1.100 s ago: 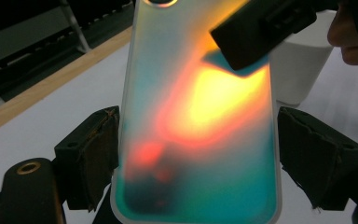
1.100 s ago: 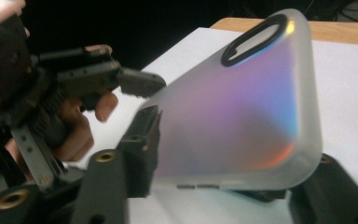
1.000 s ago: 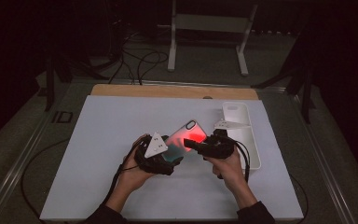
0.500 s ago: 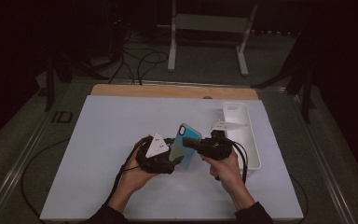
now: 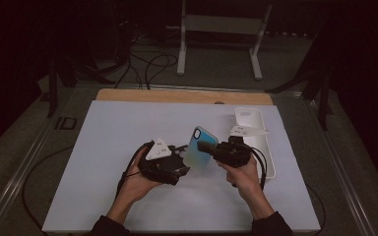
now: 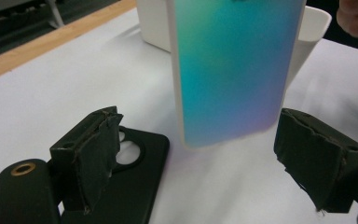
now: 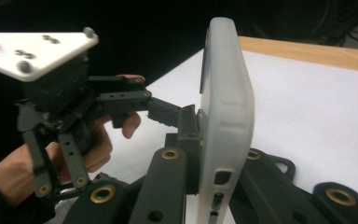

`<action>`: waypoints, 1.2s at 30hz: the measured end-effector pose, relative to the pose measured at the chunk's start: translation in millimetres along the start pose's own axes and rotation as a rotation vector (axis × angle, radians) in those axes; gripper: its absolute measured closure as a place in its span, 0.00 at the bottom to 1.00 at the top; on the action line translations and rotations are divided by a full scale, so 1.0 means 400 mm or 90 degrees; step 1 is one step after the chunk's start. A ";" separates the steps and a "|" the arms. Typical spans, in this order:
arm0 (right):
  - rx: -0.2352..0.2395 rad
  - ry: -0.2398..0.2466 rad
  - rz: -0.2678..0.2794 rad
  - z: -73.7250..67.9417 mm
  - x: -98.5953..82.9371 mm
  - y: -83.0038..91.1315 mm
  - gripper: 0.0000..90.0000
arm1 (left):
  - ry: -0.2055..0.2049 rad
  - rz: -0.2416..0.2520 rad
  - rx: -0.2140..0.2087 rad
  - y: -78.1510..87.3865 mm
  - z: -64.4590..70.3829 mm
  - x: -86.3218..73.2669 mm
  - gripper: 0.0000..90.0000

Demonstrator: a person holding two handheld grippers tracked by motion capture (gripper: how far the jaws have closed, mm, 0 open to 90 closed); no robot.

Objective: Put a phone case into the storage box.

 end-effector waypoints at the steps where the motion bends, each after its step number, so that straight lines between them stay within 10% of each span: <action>1: 0.014 0.015 0.002 -0.006 0.003 0.006 0.97 | 0.008 -0.004 -0.015 0.001 -0.001 -0.005 0.16; 19: 0.143 0.082 -0.015 -0.059 0.001 -0.021 0.96 | 0.033 0.020 -0.149 0.000 0.018 -0.028 0.39; 30: 0.147 0.092 -0.015 -0.049 -0.002 -0.013 0.93 | 0.012 0.026 -0.173 0.006 0.019 -0.034 0.68; 36: 0.120 0.109 -0.038 -0.045 -0.005 -0.015 0.69 | 0.004 0.015 -0.183 0.000 0.022 -0.043 0.84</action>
Point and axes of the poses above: each handheld gripper's, and its own axes: y roughly backward along the jaws, x roughly out of its top, z roughly to its right, the point moved 2 cm from there along -y, roughly forward along the jaws, and after that the axes turned 12 degrees about x, right-handed, at the moved point
